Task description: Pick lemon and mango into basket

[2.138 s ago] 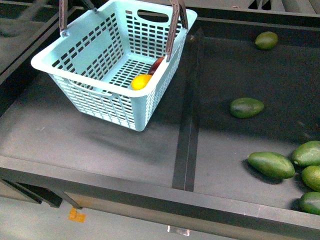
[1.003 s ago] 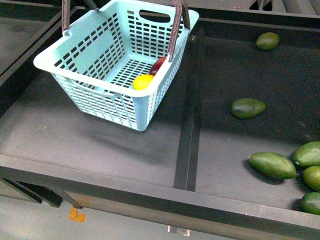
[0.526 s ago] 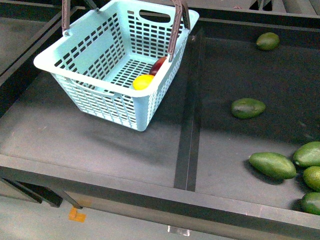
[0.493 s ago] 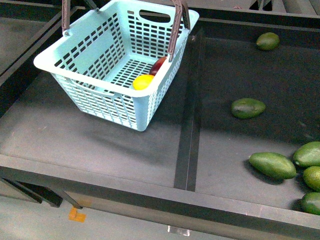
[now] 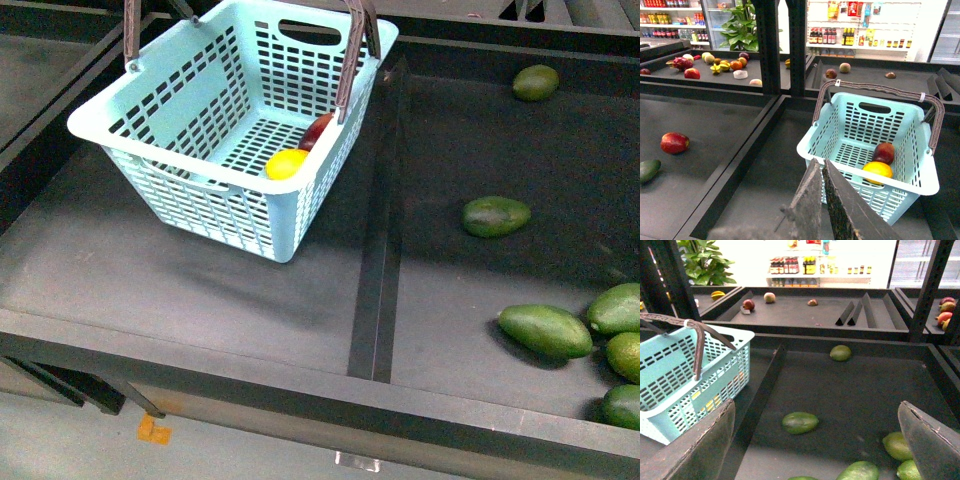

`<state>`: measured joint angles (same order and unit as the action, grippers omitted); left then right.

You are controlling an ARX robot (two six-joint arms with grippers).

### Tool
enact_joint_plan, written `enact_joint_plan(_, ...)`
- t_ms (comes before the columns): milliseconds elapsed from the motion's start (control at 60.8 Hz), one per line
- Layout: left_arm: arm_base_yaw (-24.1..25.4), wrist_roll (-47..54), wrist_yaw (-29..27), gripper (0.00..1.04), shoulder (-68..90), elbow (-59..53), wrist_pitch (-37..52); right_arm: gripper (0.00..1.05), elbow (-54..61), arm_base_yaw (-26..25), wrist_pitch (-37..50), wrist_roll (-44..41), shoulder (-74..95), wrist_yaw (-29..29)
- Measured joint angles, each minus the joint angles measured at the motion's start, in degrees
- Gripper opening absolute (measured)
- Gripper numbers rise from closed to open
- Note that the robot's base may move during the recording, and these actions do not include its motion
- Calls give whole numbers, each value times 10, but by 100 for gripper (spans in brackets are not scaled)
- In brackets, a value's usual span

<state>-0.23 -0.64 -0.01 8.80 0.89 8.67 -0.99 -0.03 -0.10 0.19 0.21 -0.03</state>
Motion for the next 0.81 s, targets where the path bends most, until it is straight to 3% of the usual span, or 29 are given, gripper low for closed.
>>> enact_joint_plan(82,0,0,0,3,-71,0,-80,96,0,0,0,0,0,0)
enact_joint_plan(575,0,0,0,4,-84,0,-84,96,0,0,0,0,0,0)
enact_joint_plan(723,0,0,0,43,-84,0,-84,96,0,0,0,0,0,0)
enact_joint_plan(806,0,0,0,69,-84,0,-84,96,0,0,0,0,0,0)
